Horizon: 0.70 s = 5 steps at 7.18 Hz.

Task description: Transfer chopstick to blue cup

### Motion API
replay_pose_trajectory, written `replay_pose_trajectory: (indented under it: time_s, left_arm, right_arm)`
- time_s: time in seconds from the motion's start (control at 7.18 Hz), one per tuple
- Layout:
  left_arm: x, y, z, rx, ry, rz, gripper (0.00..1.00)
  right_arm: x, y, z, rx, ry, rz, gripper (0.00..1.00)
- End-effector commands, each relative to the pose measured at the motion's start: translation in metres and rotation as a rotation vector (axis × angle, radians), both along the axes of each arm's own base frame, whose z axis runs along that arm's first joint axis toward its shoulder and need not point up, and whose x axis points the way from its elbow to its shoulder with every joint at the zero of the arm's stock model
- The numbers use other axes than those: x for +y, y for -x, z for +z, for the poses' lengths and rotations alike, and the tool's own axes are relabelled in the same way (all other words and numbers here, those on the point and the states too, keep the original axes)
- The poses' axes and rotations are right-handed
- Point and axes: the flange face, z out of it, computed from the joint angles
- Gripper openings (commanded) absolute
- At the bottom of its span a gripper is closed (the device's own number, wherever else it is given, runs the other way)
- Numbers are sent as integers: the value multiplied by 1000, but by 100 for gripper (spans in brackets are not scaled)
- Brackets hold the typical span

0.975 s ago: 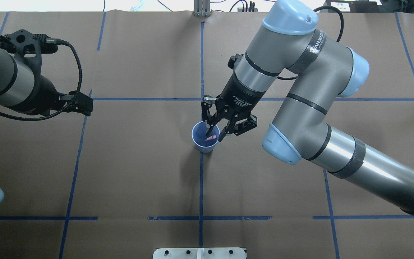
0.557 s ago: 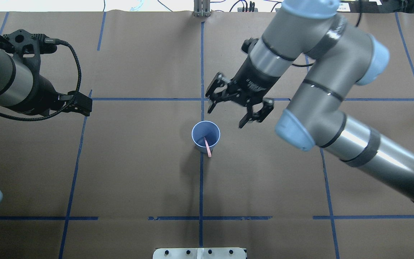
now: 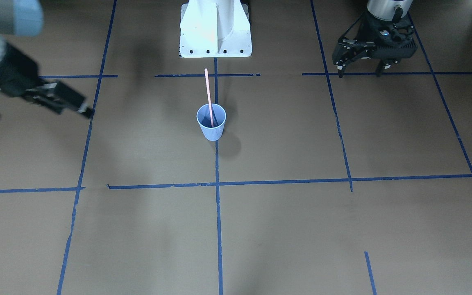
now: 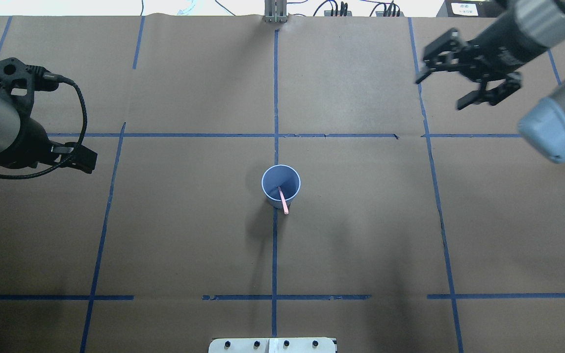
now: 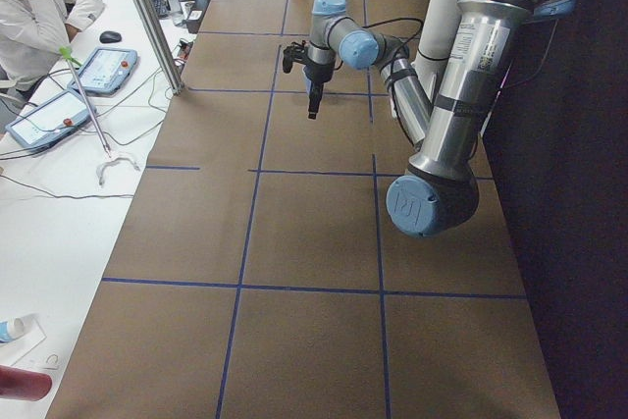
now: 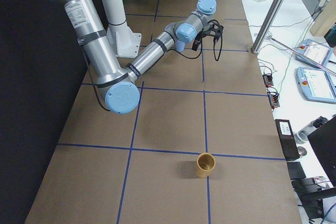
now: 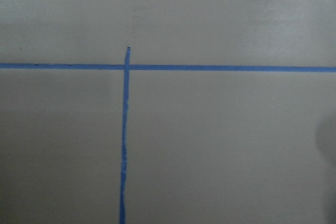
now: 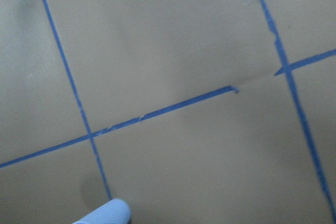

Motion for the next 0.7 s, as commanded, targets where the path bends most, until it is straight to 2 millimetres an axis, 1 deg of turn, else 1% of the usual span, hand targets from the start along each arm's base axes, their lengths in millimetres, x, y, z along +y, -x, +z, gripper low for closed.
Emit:
replay_pose_trajectory:
  time_s: [0.0, 0.14, 0.28, 0.42, 0.56]
  left_arm:
    - [-10, 37, 38, -41, -27, 105, 100]
    - [-19, 78, 58, -55, -62, 155, 100]
    - [-27, 113, 81, -66, -70, 178, 100]
    - [-40, 138, 97, -59, -78, 199, 100]
    - [-49, 163, 122, -35, -50, 211, 100]
  right_arm:
    - [10, -100, 115, 149, -205, -50, 100]
    - [27, -134, 165, 223, -269, -93, 100]
    - [47, -172, 215, 271, -311, -142, 100]
    - [65, -215, 246, 312, -336, -193, 100]
    - [80, -253, 268, 338, -332, -242, 100]
